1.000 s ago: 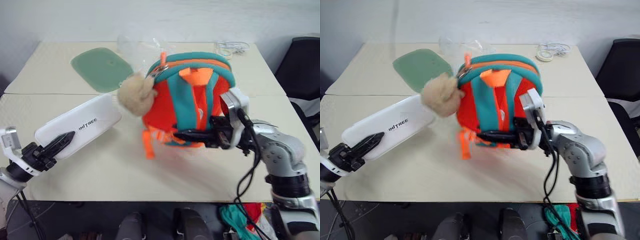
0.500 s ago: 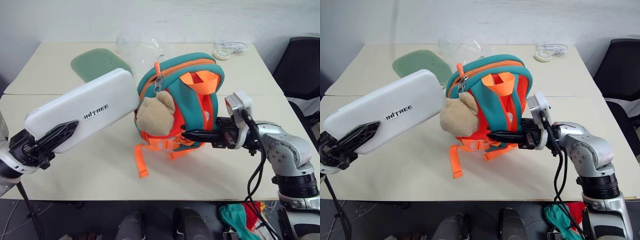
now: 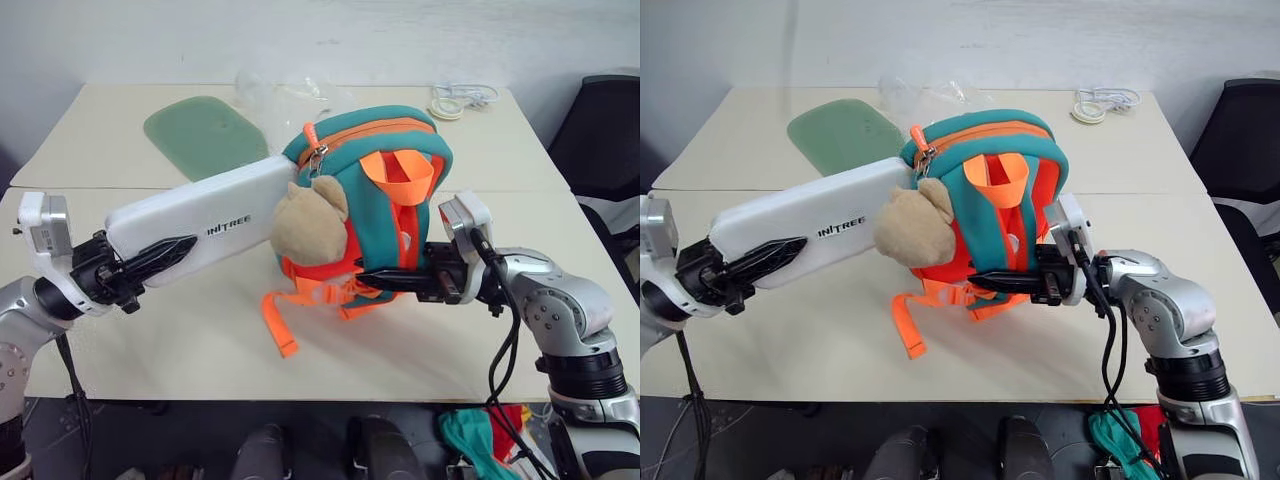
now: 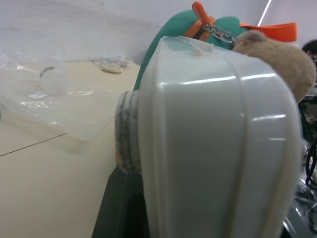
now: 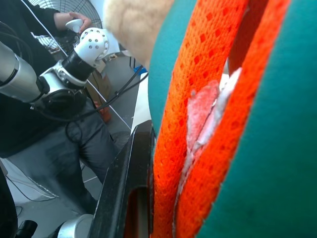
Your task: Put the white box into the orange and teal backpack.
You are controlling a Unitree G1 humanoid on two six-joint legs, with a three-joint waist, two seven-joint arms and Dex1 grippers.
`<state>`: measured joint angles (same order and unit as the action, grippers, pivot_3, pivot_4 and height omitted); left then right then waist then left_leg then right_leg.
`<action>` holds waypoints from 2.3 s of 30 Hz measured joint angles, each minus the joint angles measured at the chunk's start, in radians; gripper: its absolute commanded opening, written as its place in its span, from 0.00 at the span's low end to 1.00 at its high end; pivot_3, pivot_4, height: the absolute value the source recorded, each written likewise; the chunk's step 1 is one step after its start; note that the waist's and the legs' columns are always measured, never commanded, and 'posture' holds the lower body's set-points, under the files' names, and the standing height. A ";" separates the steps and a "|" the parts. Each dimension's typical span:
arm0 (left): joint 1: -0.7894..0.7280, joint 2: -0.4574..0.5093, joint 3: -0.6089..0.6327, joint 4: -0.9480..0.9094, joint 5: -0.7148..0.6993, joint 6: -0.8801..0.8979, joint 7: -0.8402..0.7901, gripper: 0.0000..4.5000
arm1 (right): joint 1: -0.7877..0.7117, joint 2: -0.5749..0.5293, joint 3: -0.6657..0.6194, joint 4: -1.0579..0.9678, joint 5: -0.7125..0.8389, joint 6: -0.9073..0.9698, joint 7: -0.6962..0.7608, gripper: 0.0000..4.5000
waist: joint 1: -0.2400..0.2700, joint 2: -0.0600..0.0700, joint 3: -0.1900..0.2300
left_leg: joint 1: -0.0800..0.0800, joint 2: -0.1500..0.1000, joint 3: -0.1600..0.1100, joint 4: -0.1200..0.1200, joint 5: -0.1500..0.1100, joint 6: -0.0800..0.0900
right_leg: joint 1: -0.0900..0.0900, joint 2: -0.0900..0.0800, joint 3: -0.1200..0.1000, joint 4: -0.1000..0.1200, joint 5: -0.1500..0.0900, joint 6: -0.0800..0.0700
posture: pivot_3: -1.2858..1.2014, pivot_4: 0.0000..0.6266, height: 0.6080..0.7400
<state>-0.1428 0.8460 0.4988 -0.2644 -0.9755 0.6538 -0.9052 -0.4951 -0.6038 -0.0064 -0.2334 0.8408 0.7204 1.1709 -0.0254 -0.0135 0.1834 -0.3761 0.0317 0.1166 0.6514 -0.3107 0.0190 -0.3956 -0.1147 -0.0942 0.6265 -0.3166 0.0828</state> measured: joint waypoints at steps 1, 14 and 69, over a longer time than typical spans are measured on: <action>-0.036 0.015 -0.033 0.010 0.025 -0.001 -0.006 0.26 | 0.002 -0.001 0.001 -0.001 0.000 0.001 0.000 0.15 | 0.004 0.000 0.000 | 0.000 0.000 0.000 0.000 0.000 0.000 | 0.000 0.000 -0.001 0.000 0.000 0.000 | 0.52 0.24 1.00; -0.715 -0.086 -0.561 0.181 0.264 0.197 0.035 0.26 | -0.005 -0.001 0.011 -0.001 -0.008 -0.001 0.012 0.15 | 0.028 -0.001 0.001 | -0.006 0.000 0.000 0.006 0.001 0.002 | -0.001 0.005 -0.007 0.002 0.002 0.003 | 0.52 0.24 1.00; -0.351 -0.064 -0.190 0.087 0.191 0.003 -0.089 0.19 | -0.006 0.125 0.041 0.058 -0.116 -0.110 -0.091 0.15 | 0.016 -0.002 0.001 | -0.014 -0.001 0.001 0.016 0.002 0.006 | -0.011 0.001 -0.007 0.010 0.004 0.007 | 0.52 0.24 1.00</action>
<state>-0.4942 0.7820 0.3084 -0.1777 -0.7846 0.6568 -0.9941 -0.5013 -0.4792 0.0347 -0.1749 0.7248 0.6104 1.0796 -0.0092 -0.0154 0.1846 -0.3906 0.0309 0.1178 0.6671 -0.3086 0.0247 -0.4063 -0.1134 -0.1010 0.6367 -0.3126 0.0903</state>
